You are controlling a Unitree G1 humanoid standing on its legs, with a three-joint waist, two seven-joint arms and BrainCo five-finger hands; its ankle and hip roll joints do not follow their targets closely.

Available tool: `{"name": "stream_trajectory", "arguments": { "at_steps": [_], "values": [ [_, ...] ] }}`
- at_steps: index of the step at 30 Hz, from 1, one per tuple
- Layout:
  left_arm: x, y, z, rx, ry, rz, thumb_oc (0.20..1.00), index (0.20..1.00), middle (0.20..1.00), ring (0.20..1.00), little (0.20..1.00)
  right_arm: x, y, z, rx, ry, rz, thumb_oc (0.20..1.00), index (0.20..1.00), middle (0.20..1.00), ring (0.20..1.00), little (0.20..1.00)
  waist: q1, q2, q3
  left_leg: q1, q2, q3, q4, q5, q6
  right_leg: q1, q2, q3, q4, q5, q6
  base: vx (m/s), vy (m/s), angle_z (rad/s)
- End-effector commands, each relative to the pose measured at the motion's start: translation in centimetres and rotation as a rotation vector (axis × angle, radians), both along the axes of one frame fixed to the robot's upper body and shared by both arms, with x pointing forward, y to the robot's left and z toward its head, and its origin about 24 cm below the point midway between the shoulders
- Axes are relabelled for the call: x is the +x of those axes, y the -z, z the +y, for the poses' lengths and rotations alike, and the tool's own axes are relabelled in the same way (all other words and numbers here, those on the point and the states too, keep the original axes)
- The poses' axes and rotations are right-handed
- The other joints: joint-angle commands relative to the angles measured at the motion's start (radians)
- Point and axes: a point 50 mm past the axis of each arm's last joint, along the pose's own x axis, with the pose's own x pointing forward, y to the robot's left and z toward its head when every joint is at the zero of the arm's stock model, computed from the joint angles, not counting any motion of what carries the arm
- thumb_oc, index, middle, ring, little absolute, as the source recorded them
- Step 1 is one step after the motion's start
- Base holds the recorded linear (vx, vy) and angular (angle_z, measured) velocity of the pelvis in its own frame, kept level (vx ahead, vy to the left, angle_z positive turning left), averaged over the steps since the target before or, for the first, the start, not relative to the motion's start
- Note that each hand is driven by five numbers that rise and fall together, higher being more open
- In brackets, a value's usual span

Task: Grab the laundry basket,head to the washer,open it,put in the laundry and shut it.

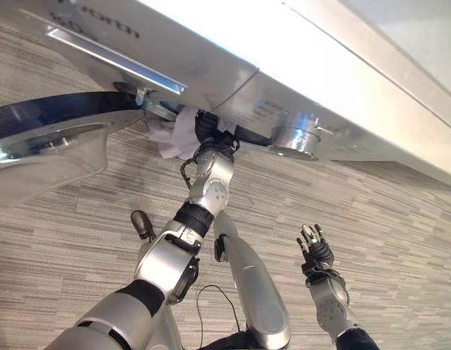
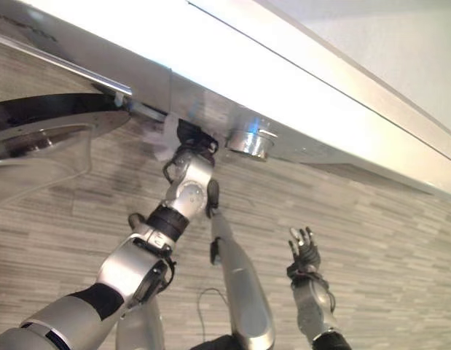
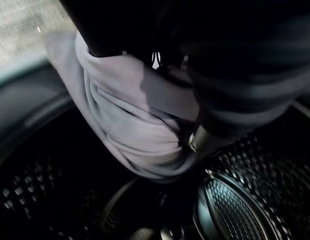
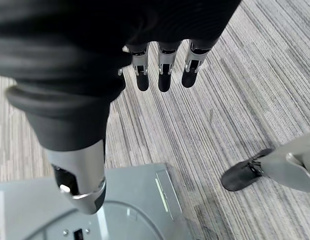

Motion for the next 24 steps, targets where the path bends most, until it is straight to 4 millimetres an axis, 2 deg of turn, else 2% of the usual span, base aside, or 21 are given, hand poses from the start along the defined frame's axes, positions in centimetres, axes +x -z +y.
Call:
{"name": "stream_trajectory", "arguments": {
  "at_steps": [1, 5, 6, 7, 9, 10, 11, 12, 14, 15, 17, 18, 19, 21, 22, 23, 24],
  "values": [
    [-0.1, -3.9, -1.5, -0.055, 0.022, -0.091, 0.200, 0.200, 0.200, 0.200, 0.200, -0.1, -0.5, -1.0, -0.006, 0.037, -0.039, 1.000, 1.000, 1.000, 1.000, 1.000, 0.015, -0.102, 0.004, 0.006, 0.092, 0.077, -0.001, -0.048, -0.025, -0.066, -0.040, -0.009, 0.080, -0.076, 0.095, 0.07, -0.075, -0.02],
    [1.0, -8.1, 1.1, -0.038, -0.060, -0.148, 0.200, 0.200, 0.200, 0.200, 0.200, 0.3, -1.0, -1.7, -0.033, 0.025, -0.054, 1.000, 1.000, 1.000, 1.000, 1.000, -0.006, -0.106, -0.006, 0.012, 0.106, 0.089, -0.009, -0.047, -0.034, -0.080, -0.021, -0.002, 0.082, -0.078, 0.097, 0.04, -0.039, -0.03],
    [1.1, -8.4, 1.2, -0.040, -0.060, -0.151, 0.200, 0.200, 0.200, 0.200, 0.200, 0.4, -1.1, -1.7, -0.035, 0.023, -0.058, 1.000, 1.000, 1.000, 1.000, 1.000, -0.008, -0.105, -0.004, 0.011, 0.107, 0.090, -0.010, -0.047, -0.034, -0.082, -0.021, -0.001, 0.083, -0.078, 0.097, 0.06, -0.048, -0.11],
    [1.4, -11.4, 3.7, -0.034, -0.136, -0.189, 0.200, 0.200, 0.200, 0.200, 0.200, 0.7, -1.7, -2.5, -0.060, 0.030, -0.075, 1.000, 1.000, 1.000, 1.000, 1.000, -0.021, -0.107, -0.019, 0.014, 0.115, 0.097, -0.013, -0.046, -0.040, -0.088, -0.012, 0.006, 0.081, -0.078, 0.098, 0.06, -0.043, -0.17],
    [1.3, -14.6, 5.9, 0.016, -0.197, -0.239, 0.200, 0.200, 0.200, 0.200, 0.200, 1.1, -2.5, -3.5, -0.087, 0.048, -0.098, 1.000, 1.000, 1.000, 1.000, 1.000, -0.037, -0.102, -0.027, 0.019, 0.121, 0.103, -0.021, -0.044, -0.044, -0.096, -0.003, 0.015, 0.079, -0.078, 0.098, 0.07, -0.051, -0.16],
    [1.1, -16.8, 6.8, 0.095, -0.223, -0.276, 0.200, 0.200, 0.200, 0.200, 0.200, 1.4, -3.0, -4.2, -0.106, 0.062, -0.114, 1.000, 1.000, 1.000, 1.000, 1.000, -0.047, -0.097, -0.031, 0.018, 0.127, 0.108, -0.027, -0.040, -0.047, -0.103, 0.001, 0.017, 0.078, -0.078, 0.099, 0.07, -0.062, -0.30],
    [0.3, -19.9, 7.9, 0.318, -0.284, -0.339, 0.200, 0.200, 0.200, 0.200, 0.200, 1.6, -4.2, -5.9, -0.153, 0.093, -0.148, 1.000, 1.000, 1.000, 1.000, 1.000, -0.063, -0.084, -0.039, 0.017, 0.132, 0.114, -0.035, -0.032, -0.052, -0.111, 0.008, 0.022, 0.074, -0.076, 0.099, 0.05, -0.049, -0.28],
    [0.3, -20.2, 7.9, 0.321, -0.284, -0.343, 0.200, 0.200, 0.200, 0.200, 0.200, 1.7, -4.3, -5.9, -0.151, 0.092, -0.153, 1.000, 1.000, 1.000, 1.000, 1.000, -0.062, -0.084, -0.036, 0.015, 0.132, 0.114, -0.036, -0.031, -0.052, -0.113, 0.009, 0.022, 0.074, -0.076, 0.099, 0.06, -0.076, -0.24],
    [-0.5, -22.5, 7.9, 0.676, -0.338, -0.407, 0.200, 0.200, 0.200, 0.200, 0.200, 1.6, -5.4, -8.0, -0.195, 0.139, -0.182, 1.000, 1.000, 1.000, 1.000, 1.000, -0.071, -0.066, -0.038, 0.013, 0.134, 0.116, -0.049, -0.015, -0.057, -0.122, 0.013, 0.022, 0.070, -0.074, 0.098, 0.05, -0.068, -0.02],
    [-1.1, -23.7, 7.4, 0.778, -0.363, -0.450, 0.200, 0.200, 0.200, 0.200, 0.200, 1.2, -6.0, -9.1, -0.213, 0.168, -0.196, 1.000, 1.000, 1.000, 1.000, 1.000, -0.076, -0.055, -0.039, 0.013, 0.135, 0.119, -0.056, -0.009, -0.059, -0.124, 0.012, 0.022, 0.067, -0.071, 0.099, 0.06, -0.063, 0.09],
    [-2.5, -25.6, 5.1, 0.929, -0.372, -0.561, 0.200, 0.200, 0.200, 0.200, 0.200, 0.3, -6.5, -10.5, -0.236, 0.205, -0.209, 1.000, 1.000, 1.000, 1.000, 1.000, -0.068, -0.027, -0.035, 0.008, 0.136, 0.121, -0.064, 0.000, -0.062, -0.130, 0.012, 0.019, 0.063, -0.075, 0.098, 0.06, -0.074, 0.12],
    [-4.1, -26.7, 2.2, 0.948, -0.350, -0.674, 0.200, 0.200, 0.200, 0.200, 0.200, -0.3, -6.1, -10.8, -0.225, 0.222, -0.199, 1.000, 1.000, 1.000, 1.000, 1.000, -0.065, -0.006, -0.037, 0.003, 0.136, 0.120, -0.068, 0.004, -0.063, -0.133, 0.013, 0.020, 0.057, -0.077, 0.097, 0.05, -0.060, 0.08],
    [-4.1, -26.7, 2.1, 0.948, -0.348, -0.675, 0.200, 0.200, 0.200, 0.200, 0.200, -0.4, -6.1, -10.8, -0.224, 0.224, -0.198, 1.000, 1.000, 1.000, 1.000, 1.000, -0.062, -0.005, -0.037, 0.001, 0.137, 0.119, -0.068, 0.004, -0.063, -0.134, 0.014, 0.019, 0.057, -0.077, 0.097, 0.05, -0.070, 0.06],
    [-7.6, -28.0, -2.0, 0.962, -0.365, -0.904, 0.200, 0.200, 0.200, 0.200, 0.200, -1.1, -5.5, -10.8, -0.216, 0.232, -0.189, 1.000, 1.000, 1.000, 1.000, 1.000, -0.061, 0.011, -0.039, -0.001, 0.136, 0.123, -0.068, 0.002, -0.065, -0.139, 0.015, 0.020, 0.053, -0.081, 0.094, 0.03, -0.037, 0.00],
    [-10.1, -28.6, -4.2, 0.987, -0.407, -1.053, 0.200, 0.200, 0.200, 0.200, 0.200, -1.3, -5.7, -10.6, -0.220, 0.218, -0.205, 1.000, 1.000, 1.000, 1.000, 1.000, -0.064, 0.012, -0.042, -0.003, 0.139, 0.127, -0.068, -0.001, -0.065, -0.144, 0.018, 0.022, 0.053, -0.082, 0.094, 0.00, 0.000, 0.00],
    [-11.9, -28.6, -5.5, 1.019, -0.470, -1.162, 0.200, 0.200, 0.200, 0.200, 0.200, -1.4, -5.9, -10.4, -0.237, 0.192, -0.214, 1.000, 1.000, 1.000, 1.000, 1.000, -0.067, 0.010, -0.046, -0.002, 0.142, 0.134, -0.068, -0.006, -0.067, -0.147, 0.022, 0.028, 0.054, -0.084, 0.093, 0.04, -0.030, 0.03],
    [-12.9, -28.8, -6.4, 1.060, -0.574, -1.200, 0.200, 0.200, 0.200, 0.200, 0.200, -0.3, -5.8, -10.5, -0.268, 0.202, -0.191, 1.000, 1.000, 1.000, 1.000, 1.000, -0.059, 0.015, -0.046, -0.002, 0.143, 0.132, -0.068, -0.010, -0.067, -0.149, 0.024, 0.029, 0.054, -0.087, 0.090, 0.03, -0.016, 0.02]
  ]
}}
